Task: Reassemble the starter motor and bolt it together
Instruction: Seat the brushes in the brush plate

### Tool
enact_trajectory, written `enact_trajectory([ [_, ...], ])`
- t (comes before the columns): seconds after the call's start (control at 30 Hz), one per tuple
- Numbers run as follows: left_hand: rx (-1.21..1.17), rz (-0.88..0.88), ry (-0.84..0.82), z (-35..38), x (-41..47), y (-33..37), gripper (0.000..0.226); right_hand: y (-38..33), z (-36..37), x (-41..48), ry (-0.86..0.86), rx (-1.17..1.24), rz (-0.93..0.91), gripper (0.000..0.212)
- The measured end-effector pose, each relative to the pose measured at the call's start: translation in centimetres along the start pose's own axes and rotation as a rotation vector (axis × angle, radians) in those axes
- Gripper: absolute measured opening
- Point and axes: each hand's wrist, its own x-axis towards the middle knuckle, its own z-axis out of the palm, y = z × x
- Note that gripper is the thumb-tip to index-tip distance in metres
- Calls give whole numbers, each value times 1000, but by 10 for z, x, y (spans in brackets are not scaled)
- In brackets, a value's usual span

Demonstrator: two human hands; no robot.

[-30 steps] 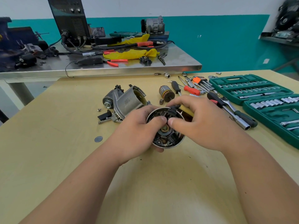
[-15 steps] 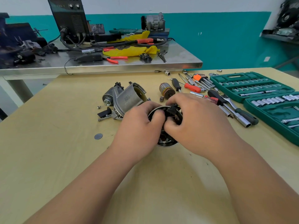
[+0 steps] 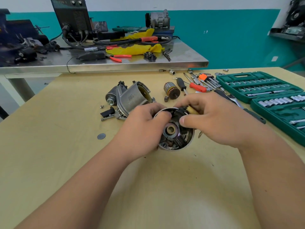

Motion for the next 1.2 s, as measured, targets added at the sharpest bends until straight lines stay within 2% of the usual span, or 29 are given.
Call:
enact_trajectory([
  [0.07,-11,-52,-50,0,0,0,21,6,-2,1,-56,56,13,17],
  [0.3,-31,-89,-73,-2,1,0,24,15,-4,2,-153,136,-58,26],
  [0.4,-65,-100,-74,-1,1,-1,25,17,-7,1,-187,265,-42,27],
  [0.47,-90,-93,-34,-1,2,-2,28,21,-6,5,-158,404,-14,23],
  [0.53,-106,-48,35,0,2,-3,32,22,-2,9,-141,517,37,31],
  [0.7,-89,-12,151,4,3,-4,42,26,2,14,-223,651,102,29],
  [0.77,-71,-11,202,4,6,-3,33,28,0,15,-282,739,155,30],
  [0.9,51,109,211,-1,16,5,22,32,3,19,-481,1093,266,63],
  [0.97,102,167,221,-4,25,9,23,32,7,21,-623,1258,251,66],
  [1.03,132,227,244,-5,34,18,30,31,10,22,-681,1361,226,64],
  [1.1,244,314,279,-6,41,27,38,31,13,25,-606,1410,211,56],
  [1.2,284,374,367,-18,48,34,47,35,10,28,-349,1457,203,51],
])
